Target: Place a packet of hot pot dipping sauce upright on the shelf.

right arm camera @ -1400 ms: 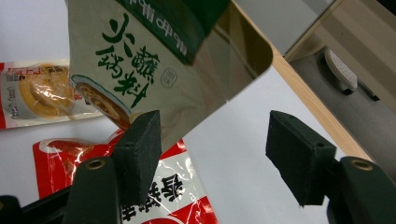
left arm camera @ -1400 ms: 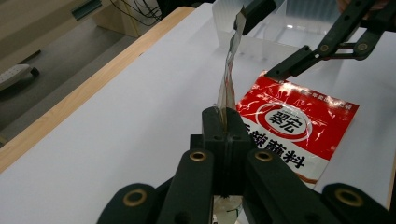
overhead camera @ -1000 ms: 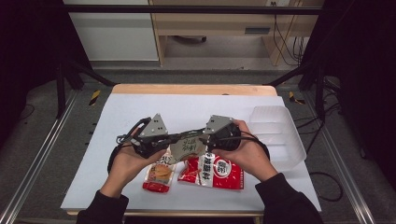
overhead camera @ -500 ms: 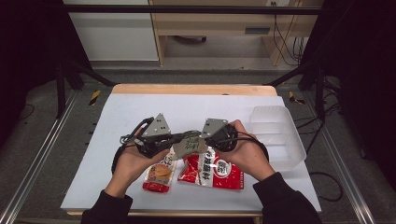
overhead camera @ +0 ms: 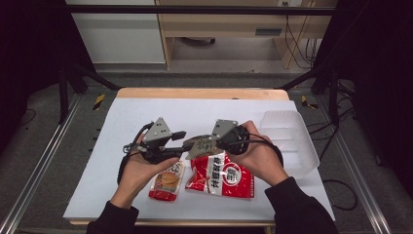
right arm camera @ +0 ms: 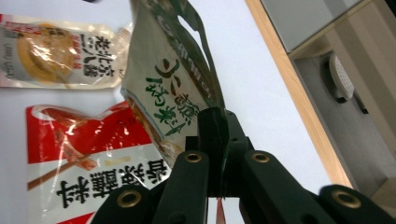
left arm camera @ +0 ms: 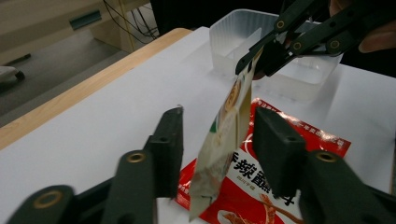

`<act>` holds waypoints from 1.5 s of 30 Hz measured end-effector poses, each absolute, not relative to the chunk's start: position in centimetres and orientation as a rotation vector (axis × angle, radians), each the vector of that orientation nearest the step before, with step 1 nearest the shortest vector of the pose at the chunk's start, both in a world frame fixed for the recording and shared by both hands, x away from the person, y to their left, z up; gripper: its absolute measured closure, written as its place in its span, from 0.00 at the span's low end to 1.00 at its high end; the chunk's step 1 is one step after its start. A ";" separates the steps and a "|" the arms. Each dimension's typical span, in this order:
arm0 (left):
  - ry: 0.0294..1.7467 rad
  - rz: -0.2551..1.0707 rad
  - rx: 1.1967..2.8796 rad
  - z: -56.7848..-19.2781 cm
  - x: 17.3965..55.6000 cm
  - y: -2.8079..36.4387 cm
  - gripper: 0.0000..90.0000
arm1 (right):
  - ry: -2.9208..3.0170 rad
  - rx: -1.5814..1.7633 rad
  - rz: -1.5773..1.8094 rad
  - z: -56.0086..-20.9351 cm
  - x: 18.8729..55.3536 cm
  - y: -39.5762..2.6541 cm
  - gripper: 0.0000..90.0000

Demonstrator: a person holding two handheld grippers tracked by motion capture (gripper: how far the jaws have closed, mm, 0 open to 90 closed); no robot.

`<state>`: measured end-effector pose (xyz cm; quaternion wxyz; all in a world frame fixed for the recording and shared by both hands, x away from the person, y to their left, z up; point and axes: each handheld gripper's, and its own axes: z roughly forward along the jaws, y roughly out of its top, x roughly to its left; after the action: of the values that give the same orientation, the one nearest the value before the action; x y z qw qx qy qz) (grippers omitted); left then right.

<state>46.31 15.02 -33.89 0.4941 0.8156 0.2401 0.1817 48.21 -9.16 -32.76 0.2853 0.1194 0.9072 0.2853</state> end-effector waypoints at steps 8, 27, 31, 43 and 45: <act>0.647 0.530 1.945 -35.7 45.9 16.8 0.26 | 2.404 0.358 0.753 -31.9 49.4 -10.9 1.00; 0.838 0.650 1.907 -41.2 43.9 23.9 0.06 | 2.332 0.501 0.783 -29.3 50.8 -17.0 1.00; 0.862 0.666 1.880 -41.9 43.5 24.8 0.06 | 2.315 0.516 0.790 -28.8 50.8 -17.8 1.00; 0.941 0.732 1.833 -43.1 43.1 26.7 0.06 | 2.279 0.563 0.798 -28.1 51.1 -19.8 1.00; 0.944 0.739 1.839 -43.2 43.1 26.7 0.06 | 2.267 0.568 0.803 -27.9 51.0 -20.3 1.00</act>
<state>43.06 26.74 -43.20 0.4556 0.7457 0.3829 0.2997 51.05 -20.26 -27.86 0.3289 0.2172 0.8663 0.3068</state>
